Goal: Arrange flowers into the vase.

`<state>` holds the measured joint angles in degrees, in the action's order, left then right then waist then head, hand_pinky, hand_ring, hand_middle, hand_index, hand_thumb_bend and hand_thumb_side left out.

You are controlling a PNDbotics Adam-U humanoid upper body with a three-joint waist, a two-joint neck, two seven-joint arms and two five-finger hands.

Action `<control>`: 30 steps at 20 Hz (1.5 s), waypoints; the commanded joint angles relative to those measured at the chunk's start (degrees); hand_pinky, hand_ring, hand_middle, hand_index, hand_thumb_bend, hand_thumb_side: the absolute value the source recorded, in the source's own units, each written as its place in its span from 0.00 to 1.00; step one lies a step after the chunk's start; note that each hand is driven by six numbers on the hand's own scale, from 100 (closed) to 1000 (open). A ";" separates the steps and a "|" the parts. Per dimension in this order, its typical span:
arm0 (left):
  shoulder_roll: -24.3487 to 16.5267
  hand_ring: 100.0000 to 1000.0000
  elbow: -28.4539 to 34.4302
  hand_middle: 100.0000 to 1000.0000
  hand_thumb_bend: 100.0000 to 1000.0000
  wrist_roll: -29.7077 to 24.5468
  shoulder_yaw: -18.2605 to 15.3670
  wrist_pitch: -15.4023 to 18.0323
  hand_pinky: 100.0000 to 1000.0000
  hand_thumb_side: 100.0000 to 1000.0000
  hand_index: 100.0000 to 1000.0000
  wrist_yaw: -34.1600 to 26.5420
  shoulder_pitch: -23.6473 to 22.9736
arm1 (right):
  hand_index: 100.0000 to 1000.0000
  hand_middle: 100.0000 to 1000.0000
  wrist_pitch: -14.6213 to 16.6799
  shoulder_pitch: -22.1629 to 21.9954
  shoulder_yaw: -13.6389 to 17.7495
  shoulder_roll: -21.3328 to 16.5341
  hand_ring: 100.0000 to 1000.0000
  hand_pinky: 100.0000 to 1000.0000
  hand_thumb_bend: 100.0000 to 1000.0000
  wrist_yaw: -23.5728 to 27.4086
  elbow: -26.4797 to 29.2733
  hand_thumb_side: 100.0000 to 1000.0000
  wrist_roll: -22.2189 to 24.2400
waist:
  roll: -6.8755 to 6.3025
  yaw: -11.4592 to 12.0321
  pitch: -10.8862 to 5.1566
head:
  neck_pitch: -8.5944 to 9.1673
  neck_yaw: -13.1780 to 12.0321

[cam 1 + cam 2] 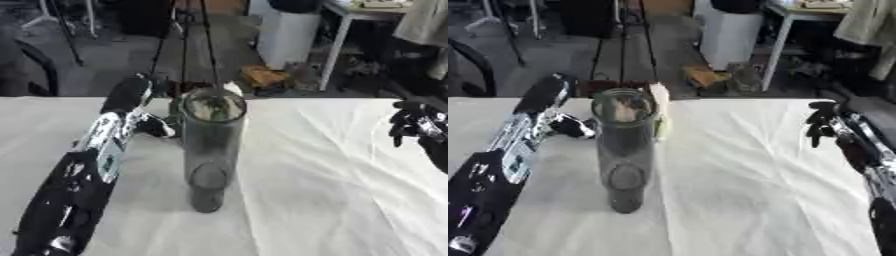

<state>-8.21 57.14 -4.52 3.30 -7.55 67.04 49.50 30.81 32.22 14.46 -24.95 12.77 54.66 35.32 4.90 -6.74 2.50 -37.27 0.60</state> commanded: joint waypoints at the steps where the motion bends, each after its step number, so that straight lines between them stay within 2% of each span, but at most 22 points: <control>1: 0.29 0.59 -1.75 0.48 0.96 0.83 -1.55 -0.88 0.48 0.15 0.71 1.54 1.77 | 0.77 0.49 3.24 0.64 0.14 -1.22 0.42 0.24 0.00 -0.01 0.54 0.61 3.42 | -0.01 -0.22 -0.85 | -0.27 -0.20; 11: -0.17 0.59 -5.91 0.50 0.96 -1.26 -3.20 -1.29 0.50 0.15 0.71 6.84 2.40 | 0.77 0.49 3.15 0.57 0.13 -1.18 0.42 0.24 0.00 -0.01 0.56 0.61 3.61 | -0.11 -0.52 -0.73 | -0.30 -0.43; 20: -0.67 0.59 -7.26 0.52 0.96 -3.80 -3.06 -0.57 0.54 0.17 0.72 11.29 2.01 | 0.77 0.49 3.26 0.63 0.16 -1.23 0.42 0.24 0.00 -0.02 0.47 0.61 3.67 | -0.08 -0.86 -0.33 | -0.21 -0.56; 30: -0.13 0.60 -9.17 0.51 0.94 1.35 -5.26 -4.17 0.54 0.12 0.71 14.17 1.71 | 0.77 0.49 3.43 1.08 0.04 -1.03 0.42 0.24 0.00 0.09 0.50 0.62 3.99 | -0.07 -1.80 0.68 | 0.33 -1.05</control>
<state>-8.03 47.64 -3.90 -1.33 -11.34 80.81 50.17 30.56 32.26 14.45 -24.71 12.77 54.66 35.57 4.84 -8.51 3.85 -37.20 -0.26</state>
